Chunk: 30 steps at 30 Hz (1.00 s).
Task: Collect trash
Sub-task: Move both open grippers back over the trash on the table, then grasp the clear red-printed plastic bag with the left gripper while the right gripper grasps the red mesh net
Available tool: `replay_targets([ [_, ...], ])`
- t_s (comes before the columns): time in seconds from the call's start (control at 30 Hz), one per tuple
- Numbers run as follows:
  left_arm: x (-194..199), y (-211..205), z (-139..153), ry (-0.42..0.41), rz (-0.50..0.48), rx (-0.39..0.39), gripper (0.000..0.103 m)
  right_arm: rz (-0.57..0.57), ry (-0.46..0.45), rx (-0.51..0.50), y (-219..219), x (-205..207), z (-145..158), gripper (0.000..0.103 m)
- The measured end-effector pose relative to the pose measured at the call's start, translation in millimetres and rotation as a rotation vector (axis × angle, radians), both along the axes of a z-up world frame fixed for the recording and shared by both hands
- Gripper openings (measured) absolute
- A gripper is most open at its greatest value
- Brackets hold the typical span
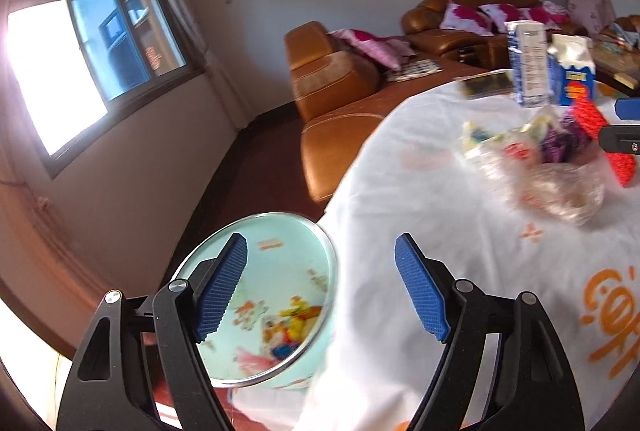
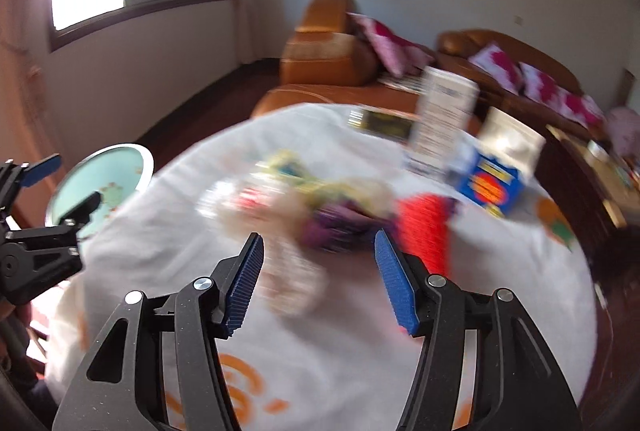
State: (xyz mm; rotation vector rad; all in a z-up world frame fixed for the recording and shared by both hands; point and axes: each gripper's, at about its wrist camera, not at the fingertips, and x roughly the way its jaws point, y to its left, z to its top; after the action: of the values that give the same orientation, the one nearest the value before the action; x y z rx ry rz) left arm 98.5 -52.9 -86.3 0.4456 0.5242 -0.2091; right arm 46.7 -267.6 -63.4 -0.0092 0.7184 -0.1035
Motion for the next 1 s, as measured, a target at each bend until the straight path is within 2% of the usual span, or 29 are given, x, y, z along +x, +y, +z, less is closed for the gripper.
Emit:
replay_targets([
  [0.07, -3.4, -22.3, -0.6, -0.005, -0.043, 0.006, 0.076, -0.076, 0.012, 0.021, -30.9, -9.0, -6.4, 0.058],
  [0.2, -3.4, -57.8, -1.0, -0.009, -0.097, 0.013, 0.078, -0.141, 0.025, 0.042, -61.9, -23.2, -17.3, 0.059],
  [0.43, 5.9, -107.9, -16.1, 0.052, -0.163, 0.008, 0.078, -0.153, 0.034, 0.093, -81.7, -32.2, -27.1, 0.062],
  [0.6, 16.2, -119.5, -26.7, 0.121, -0.182, 0.020, 0.077, -0.125, 0.070, 0.095, -79.7, -21.6, -33.8, 0.064],
  [0.67, 18.7, -120.7, -26.3, 0.141, -0.199, 0.013, 0.067, -0.119, 0.101, 0.111, -81.2, -14.5, -40.1, 0.064],
  [0.73, 22.3, -123.1, -30.5, 0.180, -0.223, 0.019, 0.036, -0.121, 0.126, 0.123, -83.2, -9.9, -46.2, 0.063],
  [0.77, 22.9, -123.6, -32.2, 0.197, -0.234, 0.021, 0.032, -0.115, 0.143, 0.140, -84.1, -8.1, -49.8, 0.057],
  [0.8, 23.6, -124.3, -33.0, 0.204, -0.238, 0.021, 0.029, -0.106, 0.158, 0.157, -84.2, -7.1, -53.1, 0.038],
  [0.83, 23.9, -123.6, -32.5, 0.205, -0.239, 0.014, 0.024, -0.099, 0.171, 0.165, -83.8, -6.4, -55.2, 0.028],
  [0.9, 23.3, -122.0, -31.0, 0.206, -0.247, 0.007, 0.020, -0.090, 0.175, 0.173, -82.0, -8.2, -56.9, 0.022],
  [1.0, 18.6, -112.0, -23.9, 0.190, -0.244, -0.012, 0.018, -0.085, 0.142, 0.167, -77.8, -17.0, -47.6, 0.021],
])
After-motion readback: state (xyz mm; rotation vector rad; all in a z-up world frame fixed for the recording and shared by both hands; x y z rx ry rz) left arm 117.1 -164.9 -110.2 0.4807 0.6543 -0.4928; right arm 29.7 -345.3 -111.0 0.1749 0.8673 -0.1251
